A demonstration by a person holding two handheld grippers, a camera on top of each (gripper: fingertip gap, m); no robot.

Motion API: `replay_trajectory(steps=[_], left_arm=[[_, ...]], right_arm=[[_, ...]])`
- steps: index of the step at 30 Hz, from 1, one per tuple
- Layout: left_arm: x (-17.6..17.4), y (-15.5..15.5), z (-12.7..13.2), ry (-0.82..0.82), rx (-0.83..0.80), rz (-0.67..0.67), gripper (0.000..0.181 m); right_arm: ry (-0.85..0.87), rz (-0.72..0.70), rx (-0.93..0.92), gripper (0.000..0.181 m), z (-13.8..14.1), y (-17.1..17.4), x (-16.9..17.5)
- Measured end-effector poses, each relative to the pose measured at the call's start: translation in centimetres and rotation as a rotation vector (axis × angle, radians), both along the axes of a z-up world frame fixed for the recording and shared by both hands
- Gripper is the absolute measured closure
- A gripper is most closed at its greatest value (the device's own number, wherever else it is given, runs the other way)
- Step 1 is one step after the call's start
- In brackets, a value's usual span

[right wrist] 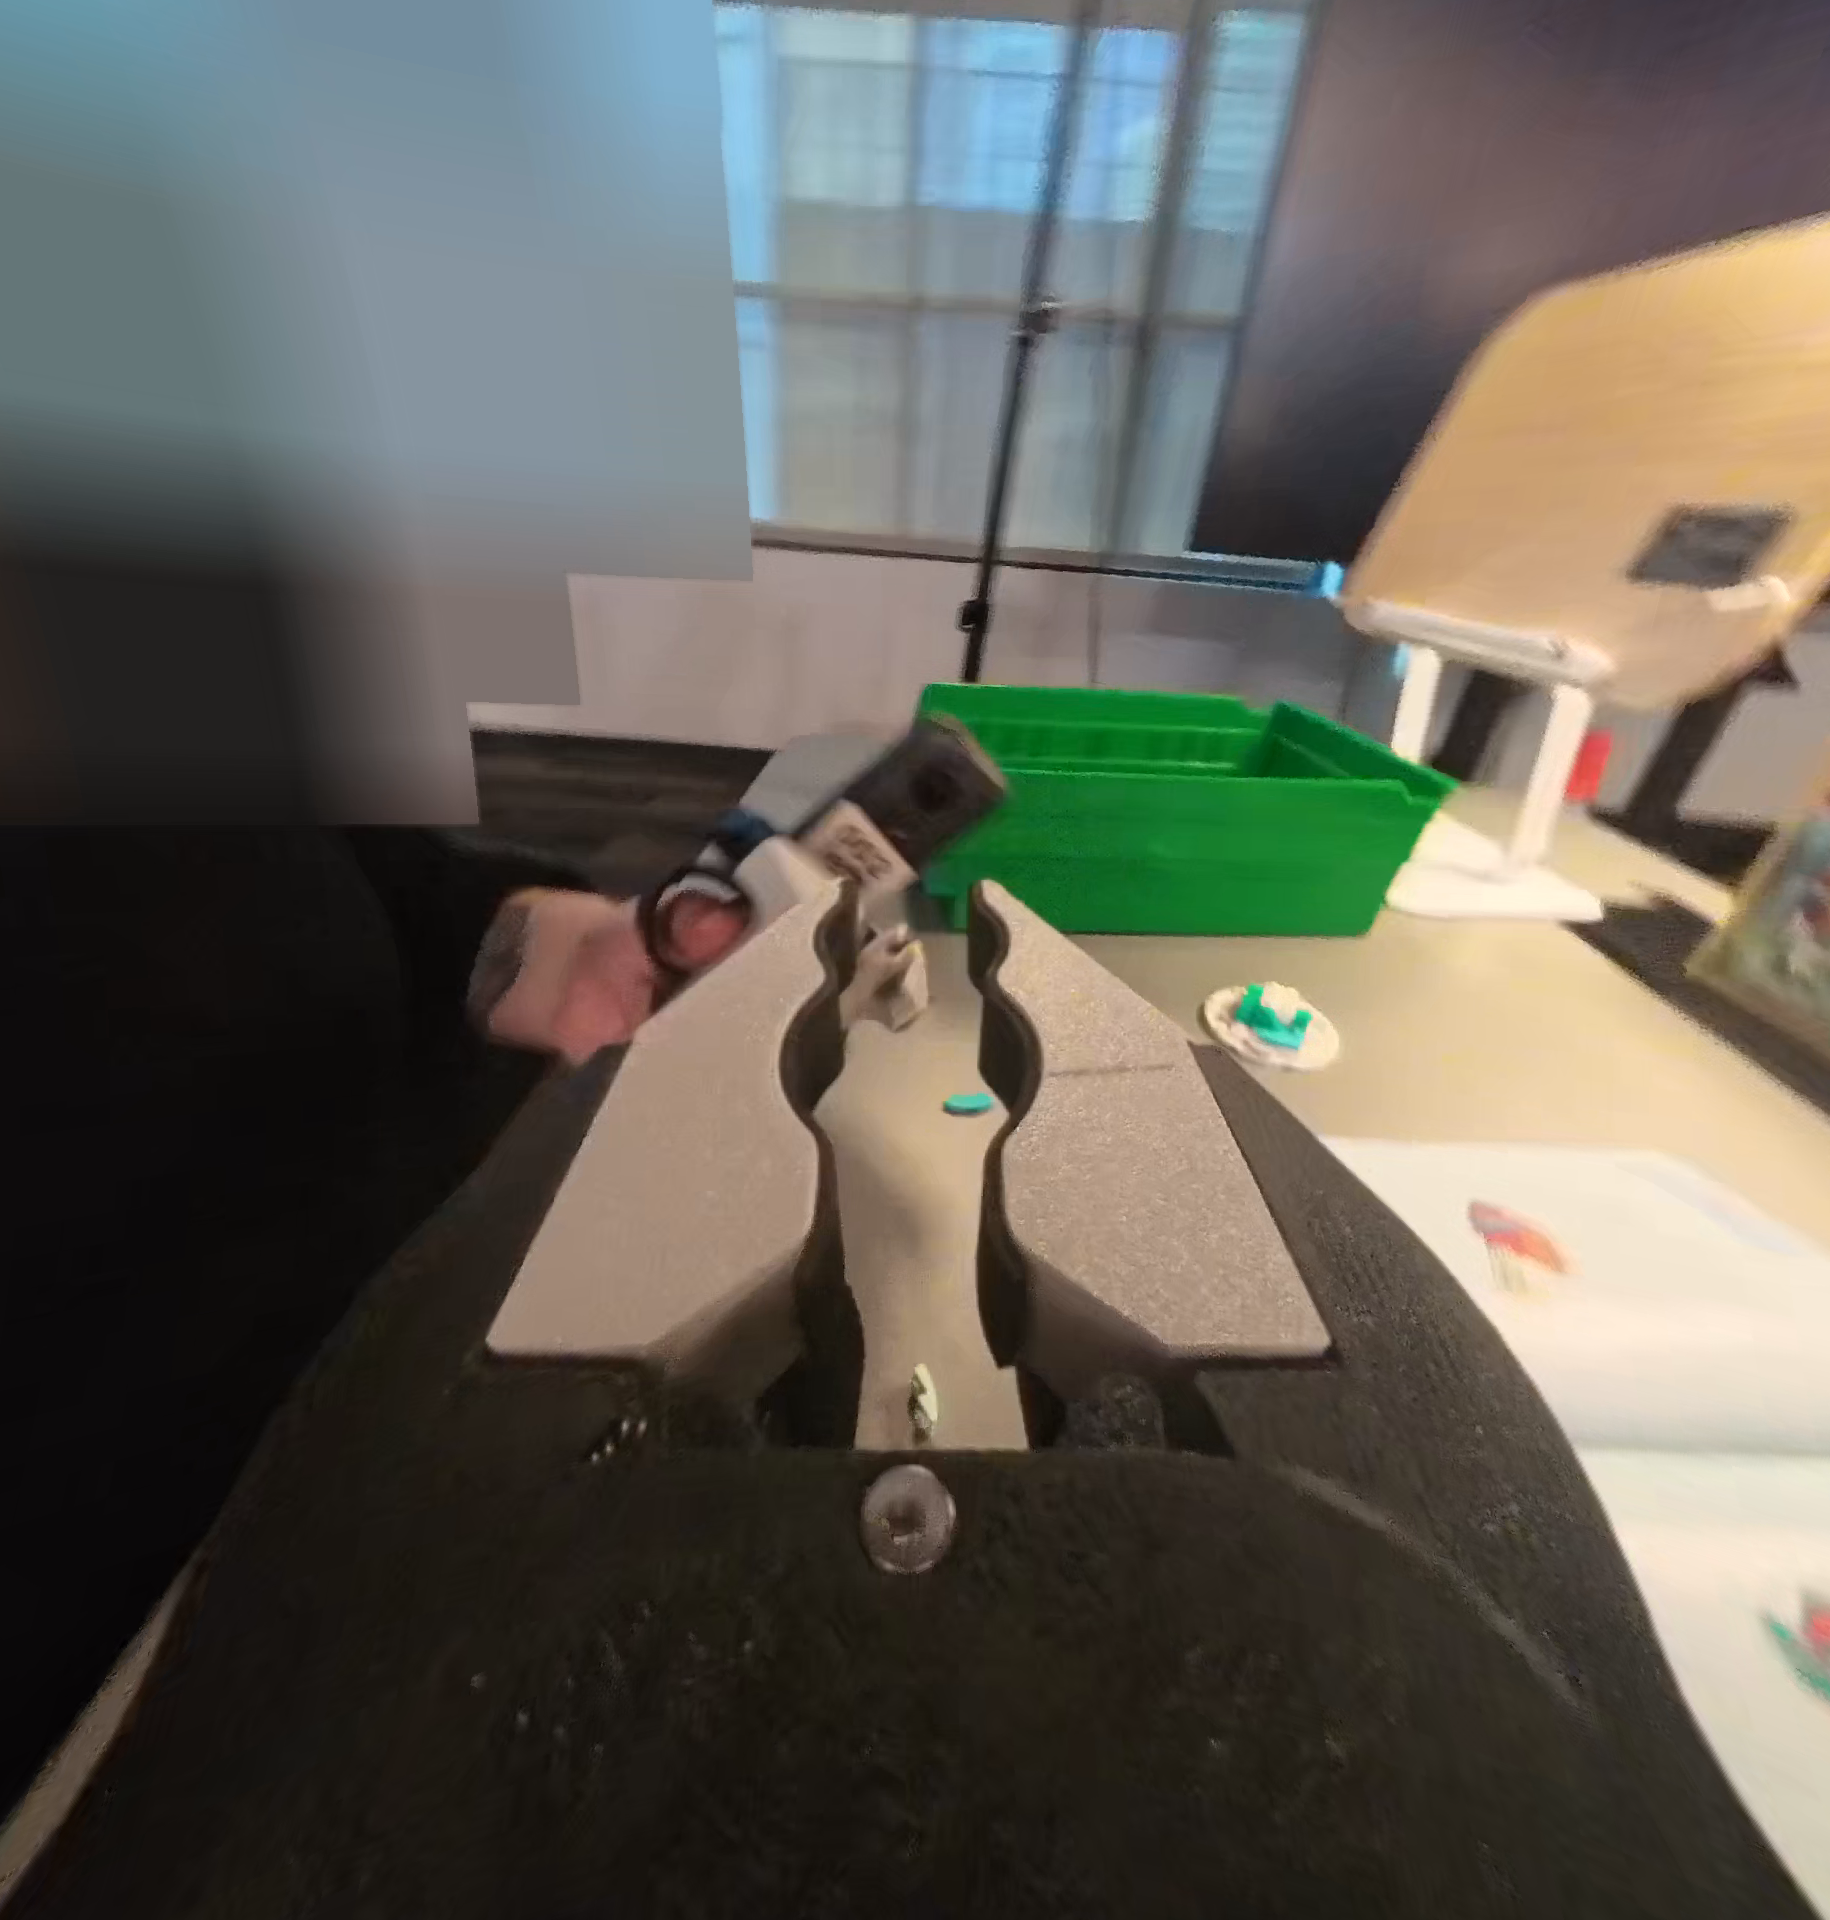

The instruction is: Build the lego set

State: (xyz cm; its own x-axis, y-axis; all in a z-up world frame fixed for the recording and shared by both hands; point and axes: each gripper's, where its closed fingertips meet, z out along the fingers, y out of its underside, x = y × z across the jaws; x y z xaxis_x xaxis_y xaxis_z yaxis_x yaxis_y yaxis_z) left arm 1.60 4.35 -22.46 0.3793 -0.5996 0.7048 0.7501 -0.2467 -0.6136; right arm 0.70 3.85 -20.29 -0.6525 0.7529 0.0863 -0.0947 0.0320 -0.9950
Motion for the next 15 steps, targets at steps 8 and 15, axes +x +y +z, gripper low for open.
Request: replay_trajectory(steps=[8, 15], left_arm=[[-4.6, 1.3, -2.1, 1.294, 0.007, 0.796, 0.175], [-4.6, 1.5, -2.5, 1.492, 0.011, 0.891, 0.175]], right_arm=[[-0.23, -0.157, -0.029, 0.163, -2.7, 0.7, -3.0], [-0.237, -0.194, 0.012, 0.175, -3.8, 0.7, -3.7]])
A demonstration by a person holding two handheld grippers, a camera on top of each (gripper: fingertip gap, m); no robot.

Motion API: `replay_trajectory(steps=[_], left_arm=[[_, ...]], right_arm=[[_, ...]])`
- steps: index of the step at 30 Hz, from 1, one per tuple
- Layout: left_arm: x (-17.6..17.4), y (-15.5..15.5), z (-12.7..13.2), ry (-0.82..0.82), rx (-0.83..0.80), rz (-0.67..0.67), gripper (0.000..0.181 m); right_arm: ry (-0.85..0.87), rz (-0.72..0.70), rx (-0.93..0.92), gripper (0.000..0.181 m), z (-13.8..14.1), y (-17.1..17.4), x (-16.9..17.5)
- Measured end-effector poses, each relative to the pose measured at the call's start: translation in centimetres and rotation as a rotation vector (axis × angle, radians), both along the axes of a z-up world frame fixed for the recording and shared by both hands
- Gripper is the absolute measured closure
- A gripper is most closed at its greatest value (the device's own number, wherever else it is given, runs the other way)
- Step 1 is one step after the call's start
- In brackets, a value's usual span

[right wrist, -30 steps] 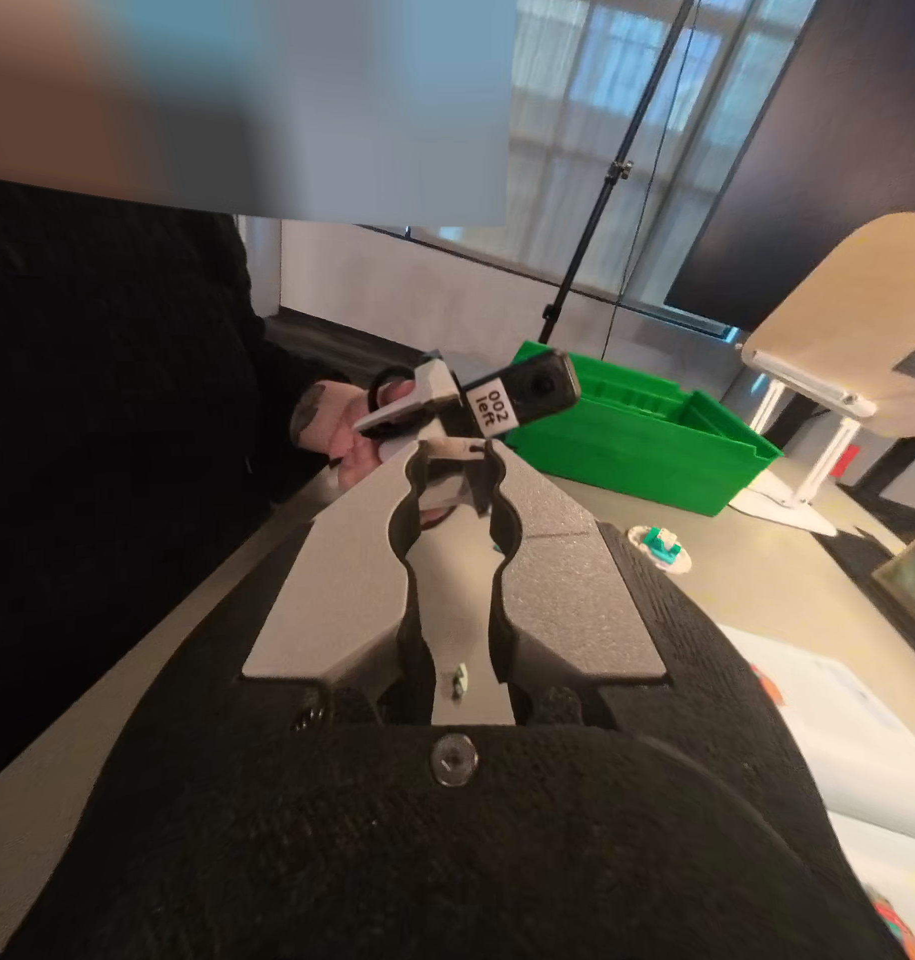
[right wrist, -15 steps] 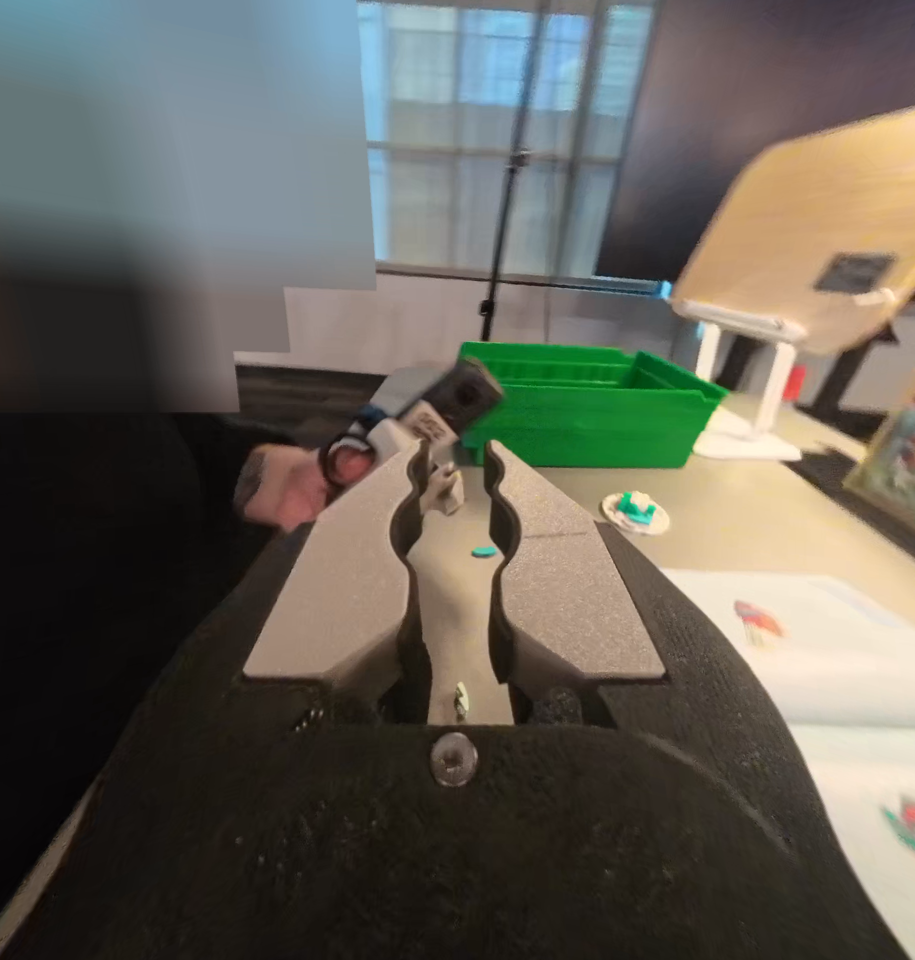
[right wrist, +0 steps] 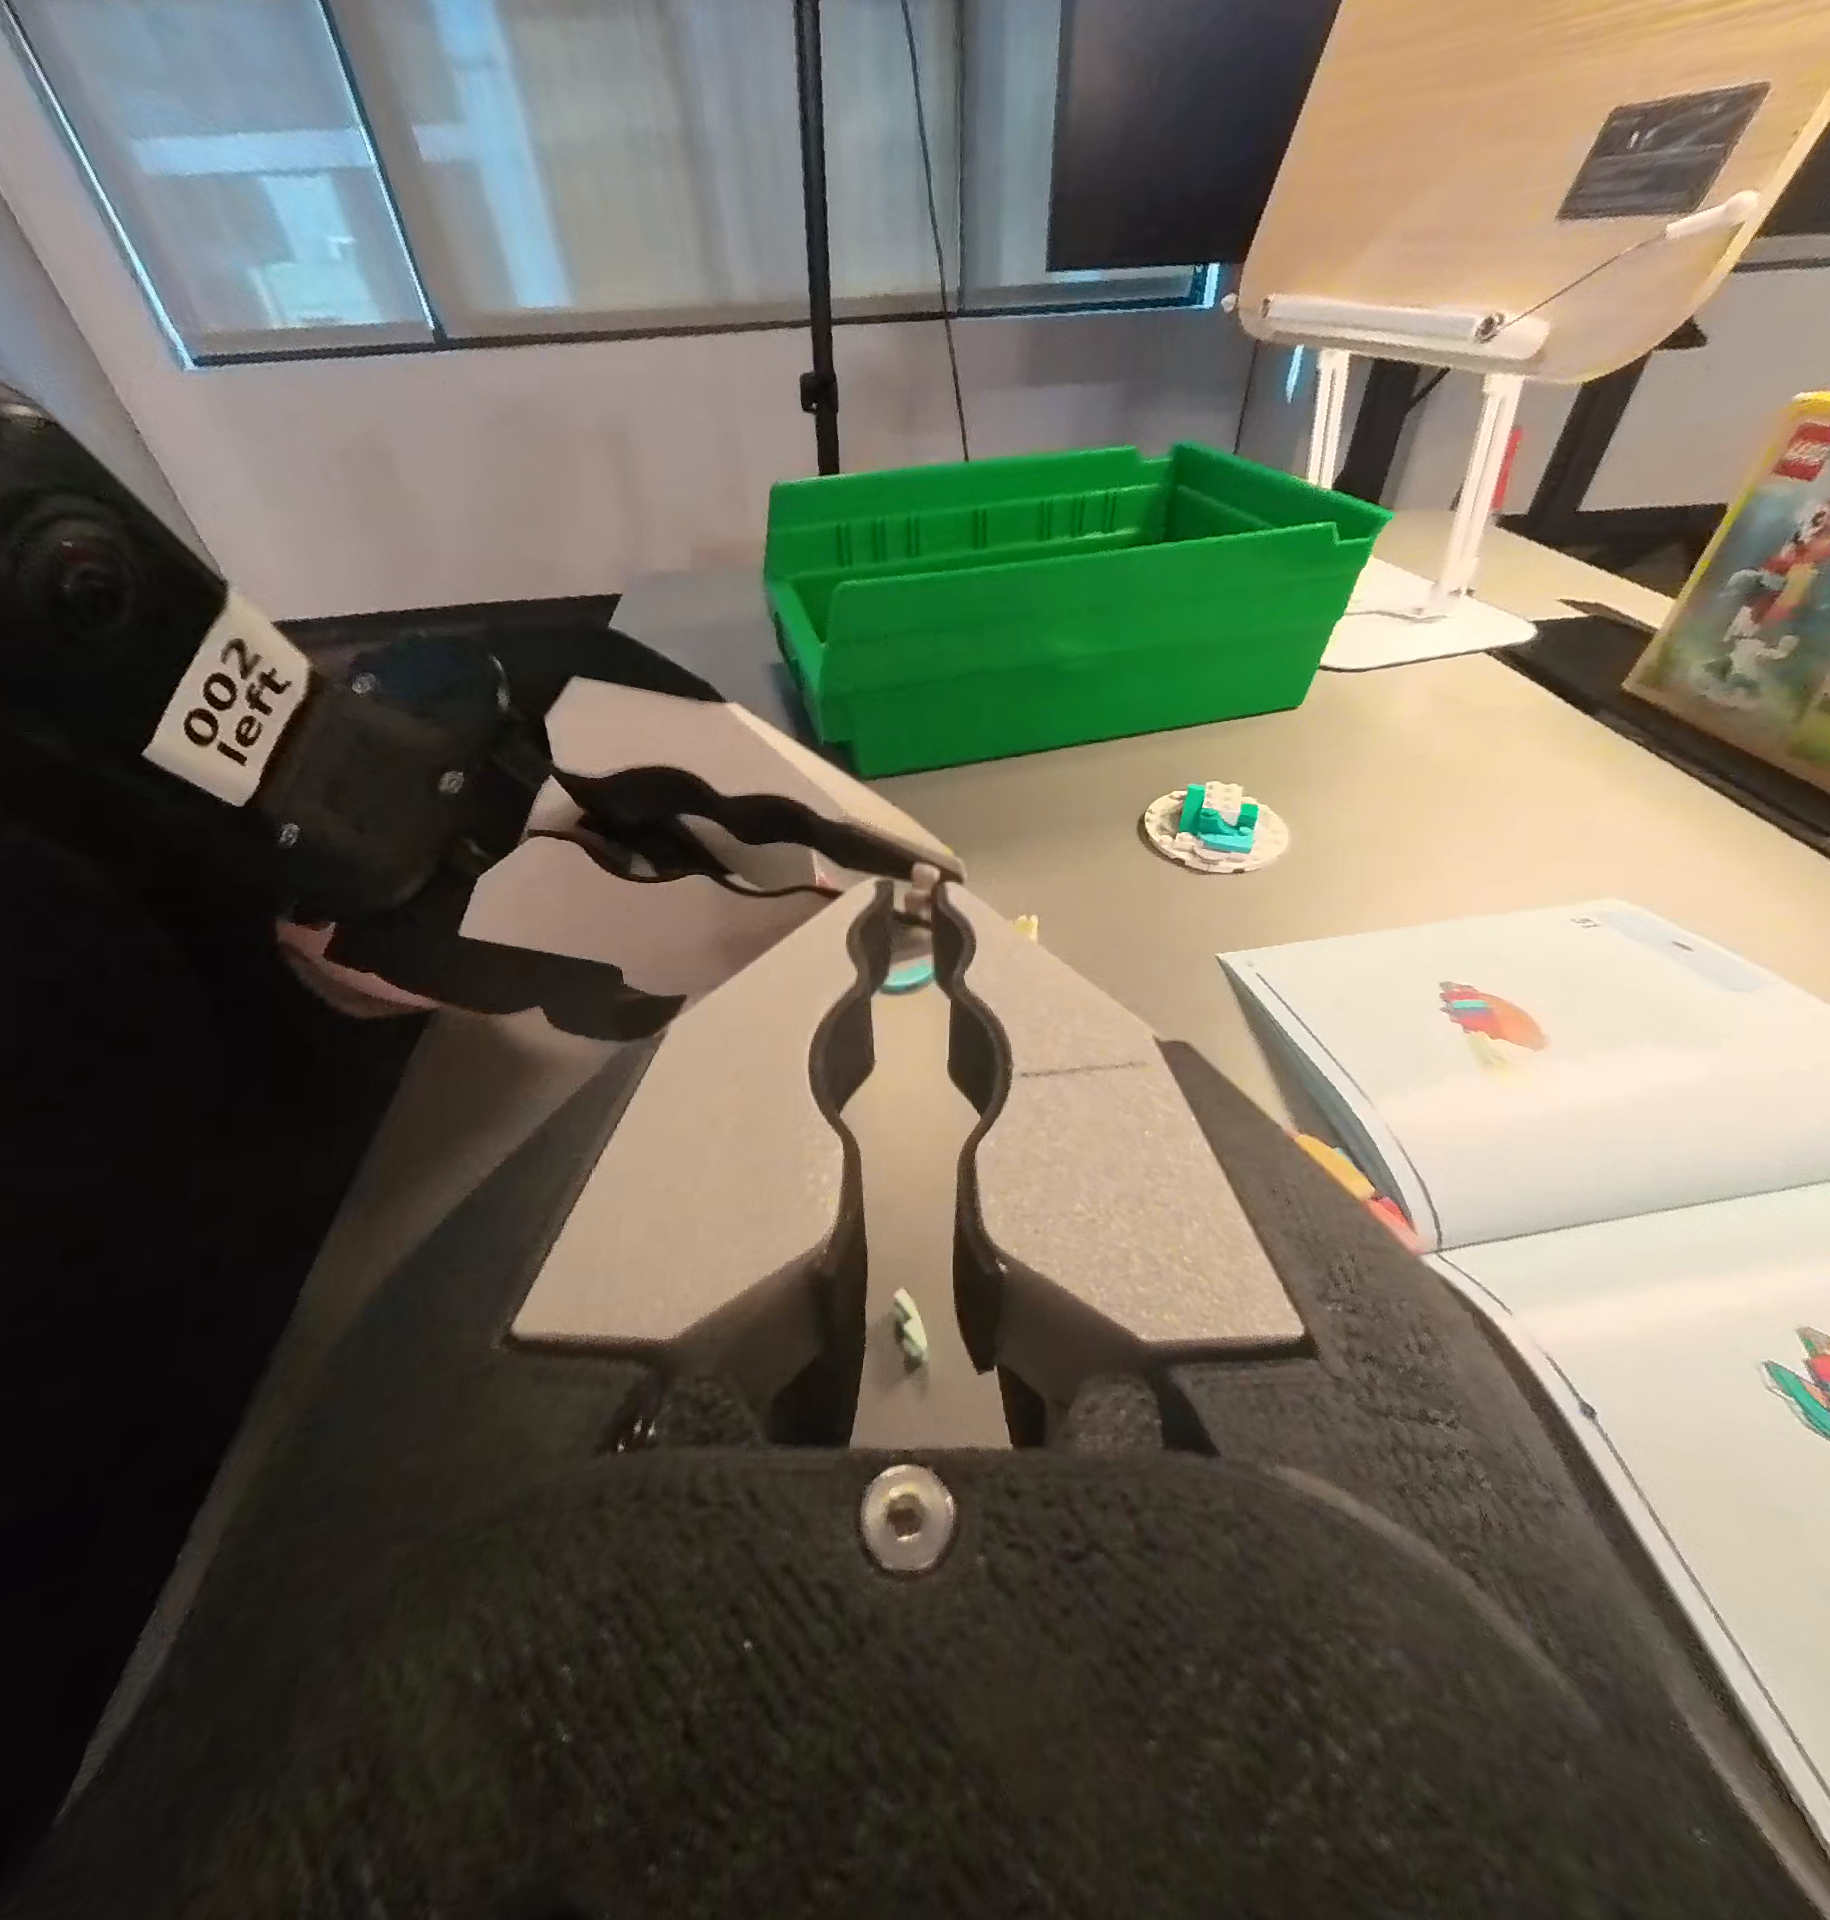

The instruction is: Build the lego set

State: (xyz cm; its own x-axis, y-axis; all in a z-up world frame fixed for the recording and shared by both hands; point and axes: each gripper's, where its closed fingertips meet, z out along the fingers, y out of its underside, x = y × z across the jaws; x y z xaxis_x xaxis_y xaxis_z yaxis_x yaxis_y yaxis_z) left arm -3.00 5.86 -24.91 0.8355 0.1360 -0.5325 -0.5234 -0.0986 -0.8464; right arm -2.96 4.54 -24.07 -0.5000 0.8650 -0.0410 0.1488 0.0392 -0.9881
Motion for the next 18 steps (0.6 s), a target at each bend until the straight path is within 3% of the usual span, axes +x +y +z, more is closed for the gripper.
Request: replay_trajectory(steps=[10, 13, 15, 18], left_arm=[[0.2, 0.2, -0.6, 0.151, -0.014, 0.031, 0.174], [1.5, 0.5, -2.9, -0.051, -0.157, -0.131, 0.169], [3.0, -0.1, -5.1, -0.283, -0.339, -0.28, 0.133], [3.1, -0.9, -5.9, -0.396, -0.404, -0.359, 0.126]], right_arm=[[-0.012, 0.0, 0.064, 0.178, -0.8, 0.3, 0.0], [-0.075, 0.042, 0.159, 0.178, -2.3, 0.7, 0.7], [-0.153, 0.094, 0.229, 0.178, -4.0, 1.0, 1.7], [-0.257, 0.196, 0.331, 0.178, -6.3, 0.6, 3.6]])
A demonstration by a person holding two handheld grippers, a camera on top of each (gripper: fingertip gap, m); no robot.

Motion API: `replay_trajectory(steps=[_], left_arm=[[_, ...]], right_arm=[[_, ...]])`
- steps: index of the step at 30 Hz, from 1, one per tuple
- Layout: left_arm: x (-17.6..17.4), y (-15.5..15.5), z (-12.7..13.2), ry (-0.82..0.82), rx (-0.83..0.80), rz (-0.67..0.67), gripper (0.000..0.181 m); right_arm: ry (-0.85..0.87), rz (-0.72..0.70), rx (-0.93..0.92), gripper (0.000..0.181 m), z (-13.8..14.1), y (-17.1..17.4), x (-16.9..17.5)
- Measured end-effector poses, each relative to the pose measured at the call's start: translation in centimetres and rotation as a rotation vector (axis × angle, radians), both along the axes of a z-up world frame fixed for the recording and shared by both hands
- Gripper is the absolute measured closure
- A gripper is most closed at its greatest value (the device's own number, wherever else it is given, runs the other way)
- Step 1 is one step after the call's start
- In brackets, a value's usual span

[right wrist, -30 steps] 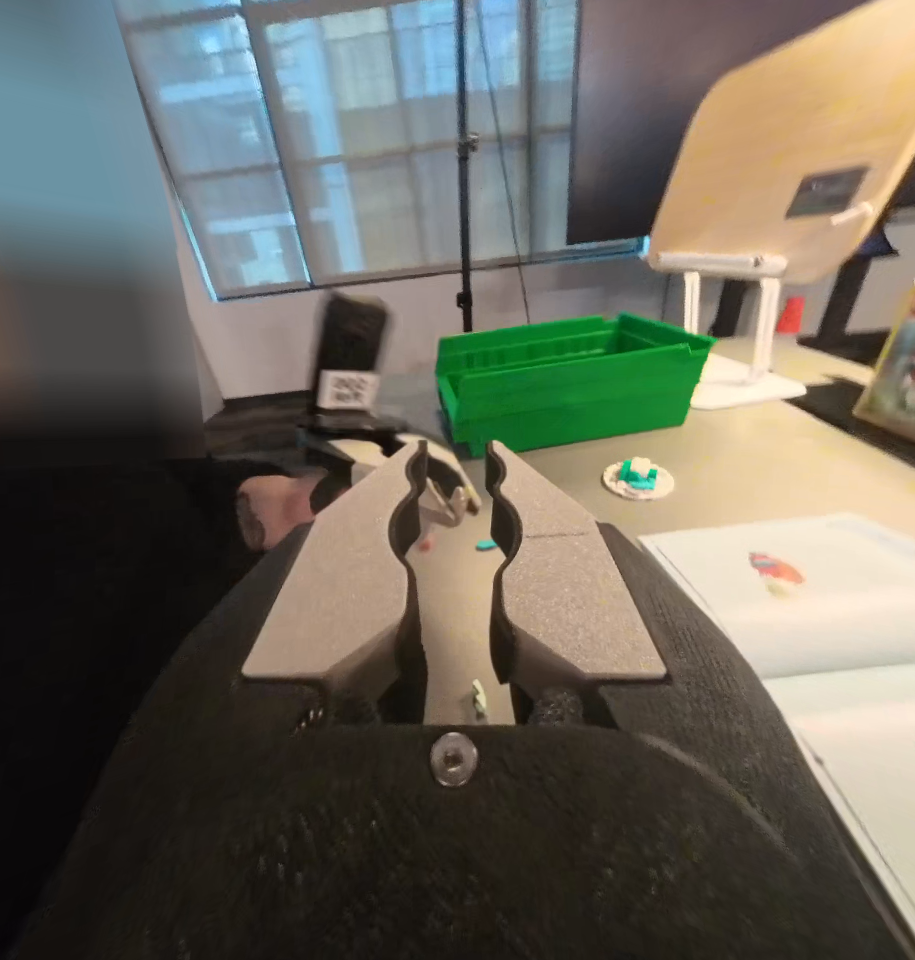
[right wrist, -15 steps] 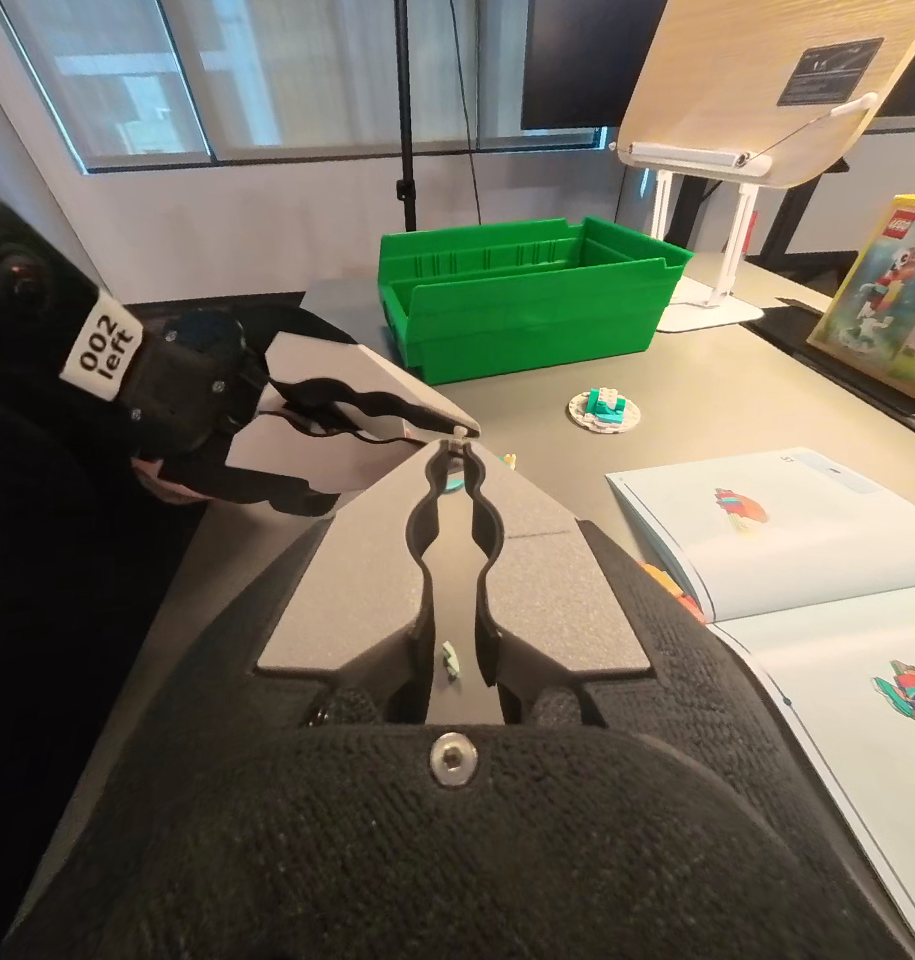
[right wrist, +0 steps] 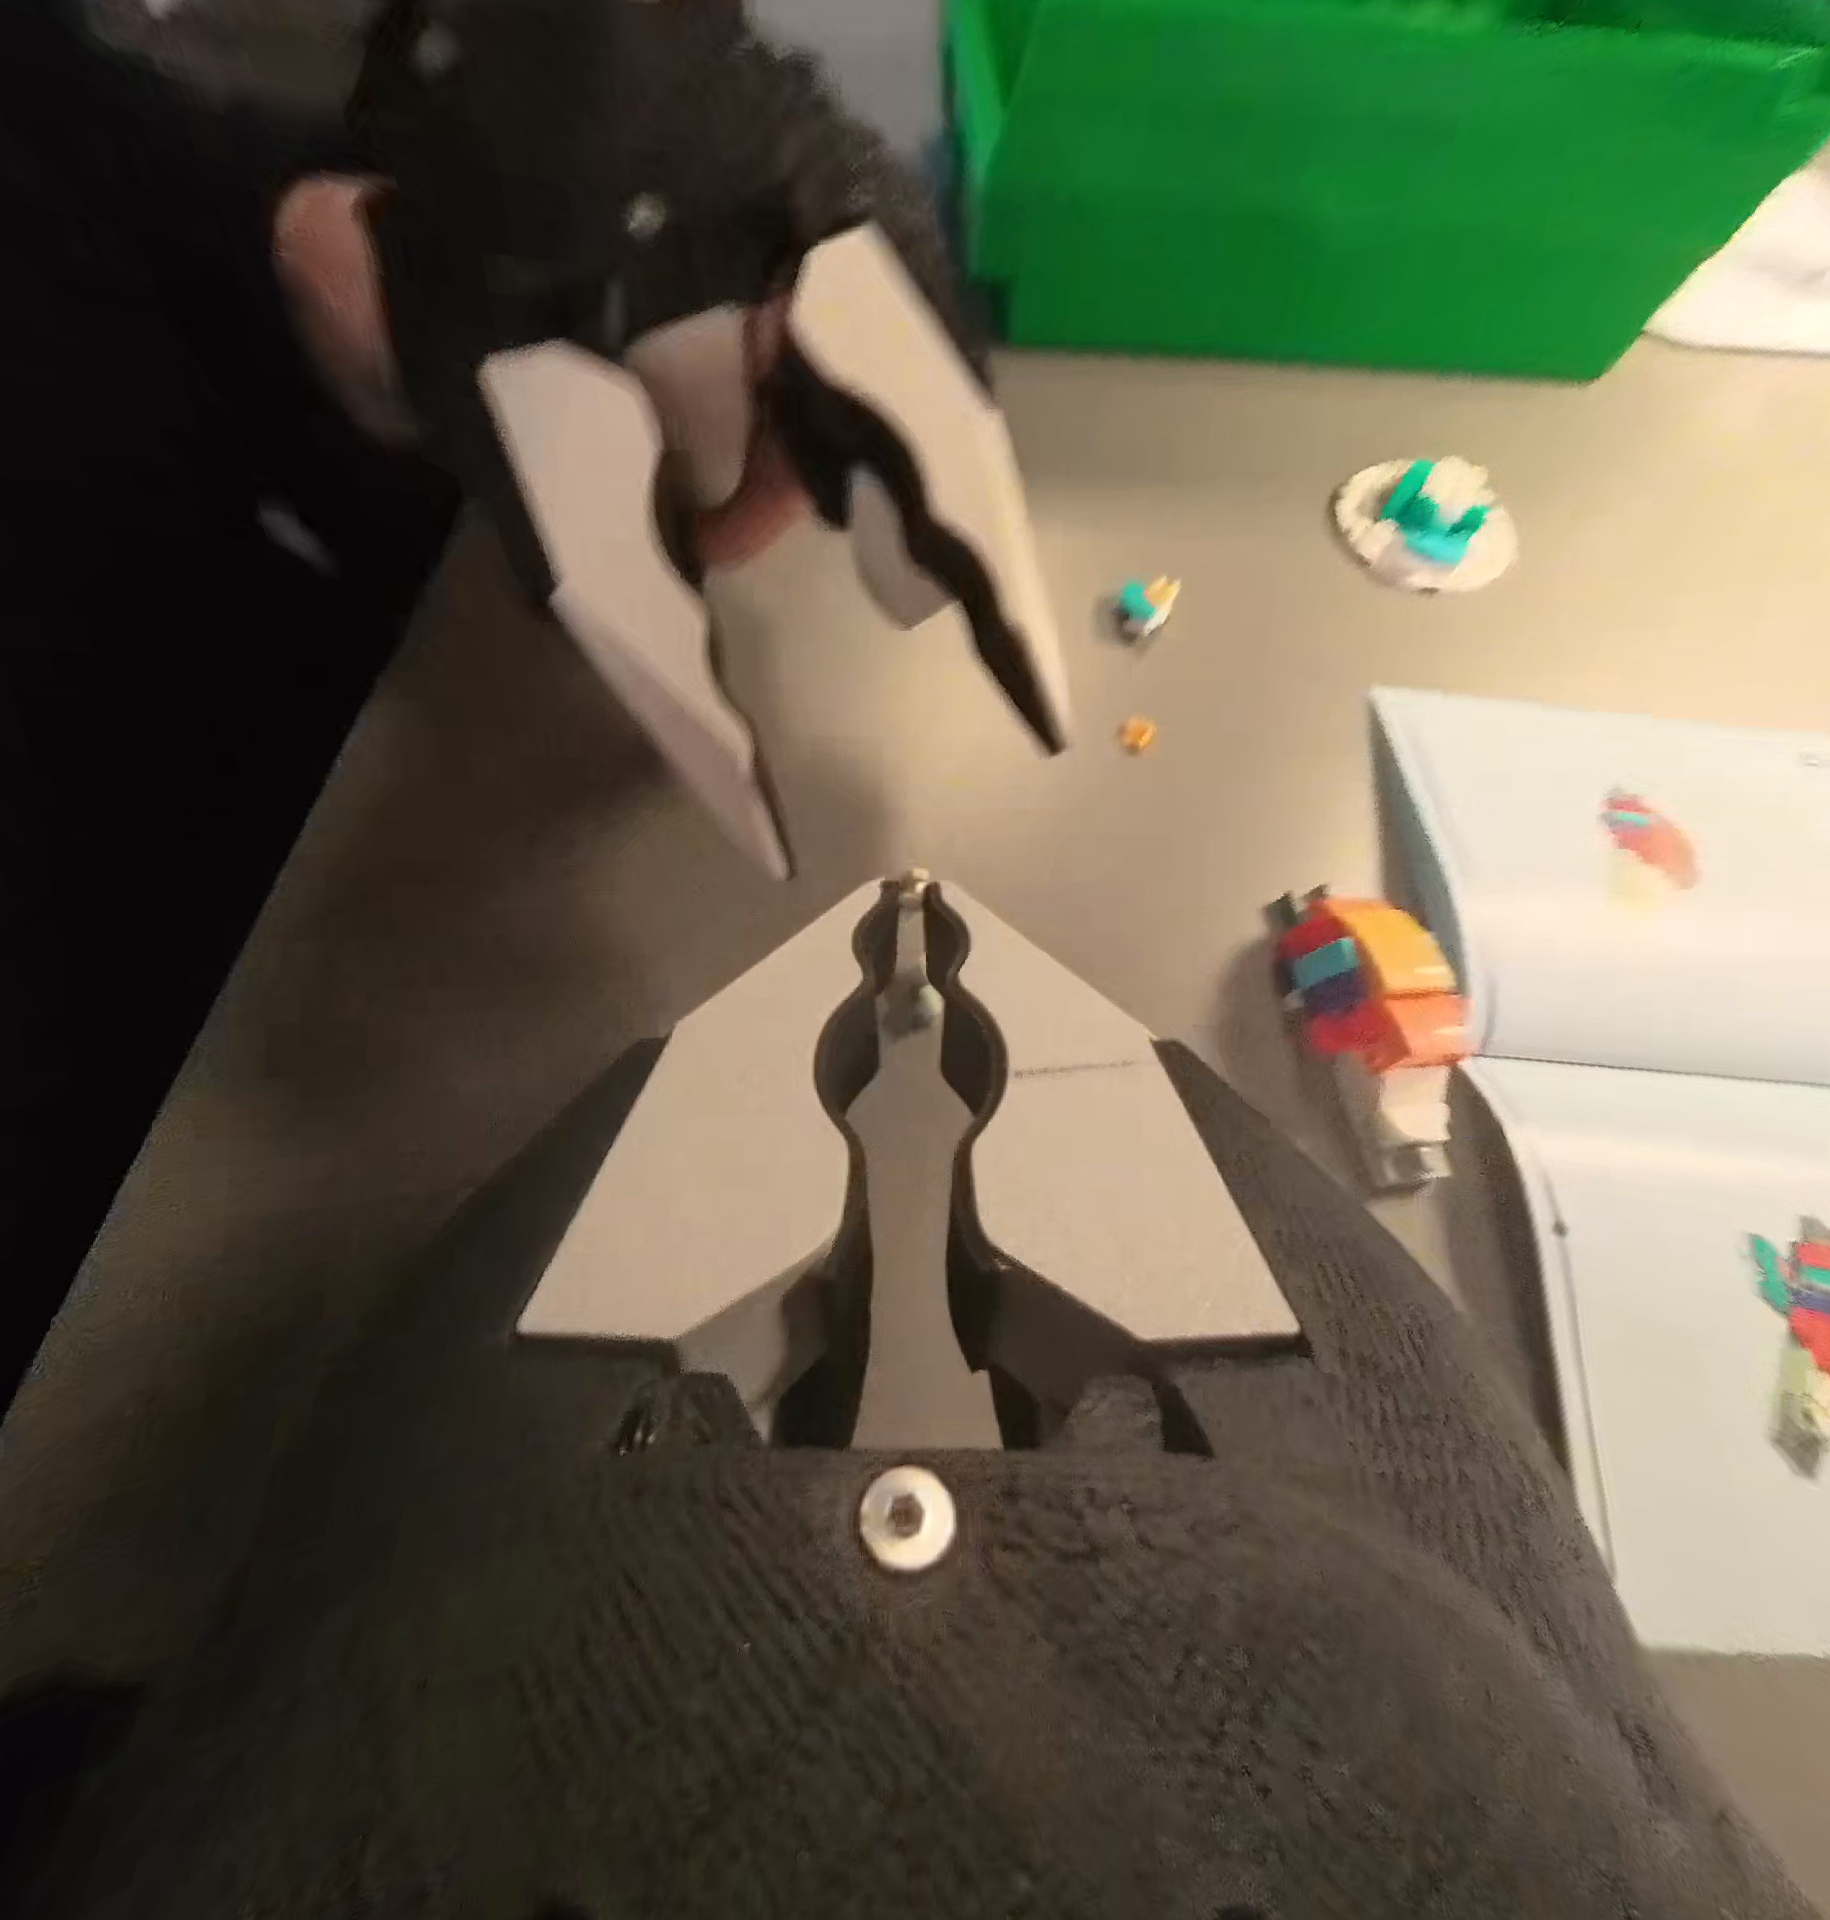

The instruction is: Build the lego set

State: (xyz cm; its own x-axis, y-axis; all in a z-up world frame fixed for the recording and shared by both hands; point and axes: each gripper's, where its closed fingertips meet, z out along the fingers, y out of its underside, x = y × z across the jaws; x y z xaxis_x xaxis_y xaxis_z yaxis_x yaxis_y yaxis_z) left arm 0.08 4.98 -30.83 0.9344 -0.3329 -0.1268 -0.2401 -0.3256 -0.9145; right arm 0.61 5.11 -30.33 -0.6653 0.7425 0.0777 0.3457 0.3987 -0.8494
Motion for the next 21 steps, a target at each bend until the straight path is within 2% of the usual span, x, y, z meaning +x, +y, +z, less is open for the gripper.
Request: replay_trajectory(steps=[5, 8, 10, 14, 18, 21], left_arm=[[0.5, 0.0, -2.8, -0.007, -0.137, -0.077, 0.125], [0.6, 0.3, -3.0, 0.029, -0.121, -0.092, 0.127], [0.8, 0.3, -2.7, 0.063, -0.09, -0.111, 0.135], [1.5, -0.3, -1.8, 0.143, -0.006, -0.141, 0.163], [1.9, -0.4, -2.2, 0.146, -0.026, -0.151, 0.176], [1.8, -0.1, -1.6, 0.16, 0.03, -0.155, 0.178]], right_arm=[[-0.077, 0.141, 0.099, 0.178, -2.5, -1.1, 1.4], [-0.077, 0.201, 0.12, 0.178, -3.0, -1.6, 1.5], [-0.06, 0.231, 0.139, 0.178, -3.1, -1.8, 1.4], [0.03, 0.258, 0.104, 0.178, -1.9, -2.1, 1.1], [0.08, 0.28, 0.034, 0.178, -0.7, -2.3, 1.1], [0.103, 0.271, -0.022, 0.178, 0.0, -2.2, 0.9]])
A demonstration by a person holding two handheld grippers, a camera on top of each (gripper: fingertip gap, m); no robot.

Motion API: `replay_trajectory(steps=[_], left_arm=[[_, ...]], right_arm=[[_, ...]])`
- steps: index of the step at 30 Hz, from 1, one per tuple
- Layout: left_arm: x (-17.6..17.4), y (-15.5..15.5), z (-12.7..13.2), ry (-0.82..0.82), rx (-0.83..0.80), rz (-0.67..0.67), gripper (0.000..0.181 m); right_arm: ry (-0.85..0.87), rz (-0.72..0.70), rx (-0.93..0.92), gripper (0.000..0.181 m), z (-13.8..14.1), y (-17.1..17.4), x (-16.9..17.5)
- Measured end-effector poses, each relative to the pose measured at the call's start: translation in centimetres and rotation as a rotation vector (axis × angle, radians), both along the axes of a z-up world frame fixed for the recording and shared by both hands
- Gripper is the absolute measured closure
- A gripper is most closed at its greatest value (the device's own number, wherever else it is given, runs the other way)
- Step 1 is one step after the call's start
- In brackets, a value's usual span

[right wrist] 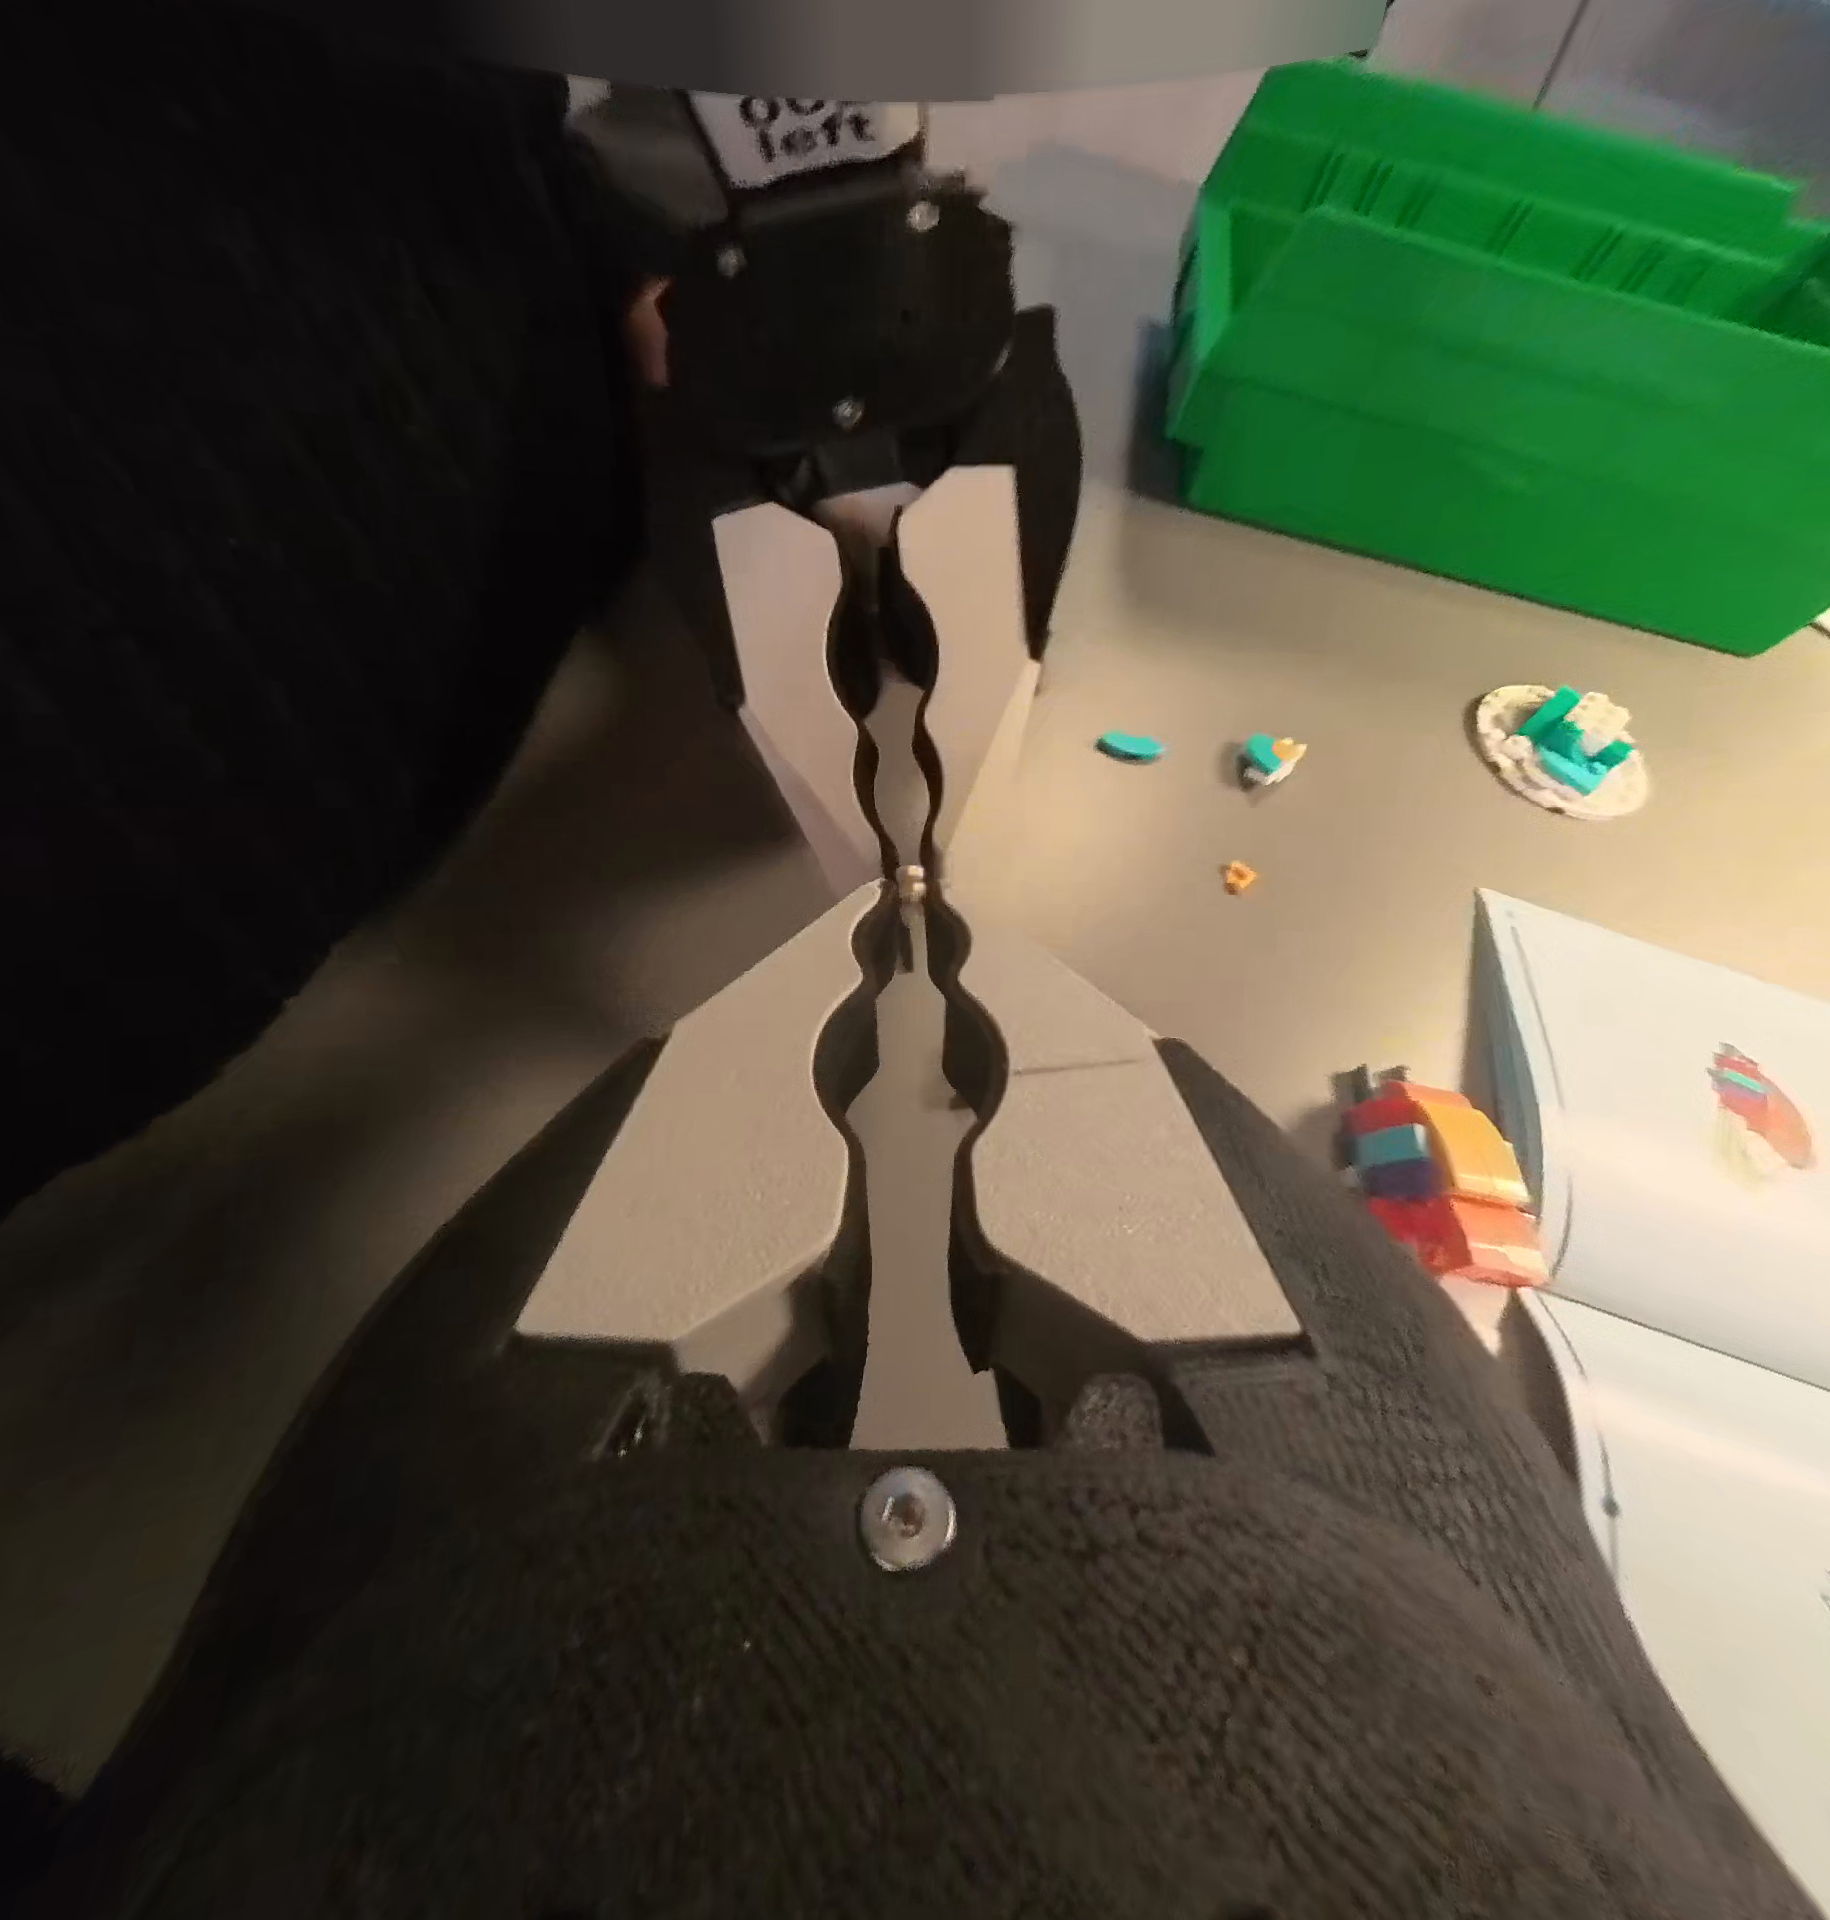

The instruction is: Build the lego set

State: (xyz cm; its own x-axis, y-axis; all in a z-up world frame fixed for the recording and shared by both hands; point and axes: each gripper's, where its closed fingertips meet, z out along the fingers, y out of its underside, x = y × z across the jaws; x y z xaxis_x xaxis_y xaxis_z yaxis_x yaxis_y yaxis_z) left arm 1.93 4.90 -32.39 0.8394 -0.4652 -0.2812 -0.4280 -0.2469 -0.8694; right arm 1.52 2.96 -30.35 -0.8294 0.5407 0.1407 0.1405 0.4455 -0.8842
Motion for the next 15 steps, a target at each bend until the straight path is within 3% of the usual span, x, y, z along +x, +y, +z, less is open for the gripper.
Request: replay_trajectory(steps=[2, 9, 15], left_arm=[[0.0, 0.1, 0.7, -0.055, 0.016, -0.001, 0.179], [0.4, 0.5, 0.6, -0.132, 0.001, -0.009, 0.179], [0.6, 0.5, 0.8, -0.162, -0.005, -0.018, 0.18]], right_arm=[[0.038, -0.032, -0.045, 0.17, 0.7, 0.4, -0.4], [0.071, 0.006, -0.143, 0.176, 2.1, 0.4, 0.3], [0.067, 0.016, -0.12, 0.178, 1.6, 0.5, 0.4]])
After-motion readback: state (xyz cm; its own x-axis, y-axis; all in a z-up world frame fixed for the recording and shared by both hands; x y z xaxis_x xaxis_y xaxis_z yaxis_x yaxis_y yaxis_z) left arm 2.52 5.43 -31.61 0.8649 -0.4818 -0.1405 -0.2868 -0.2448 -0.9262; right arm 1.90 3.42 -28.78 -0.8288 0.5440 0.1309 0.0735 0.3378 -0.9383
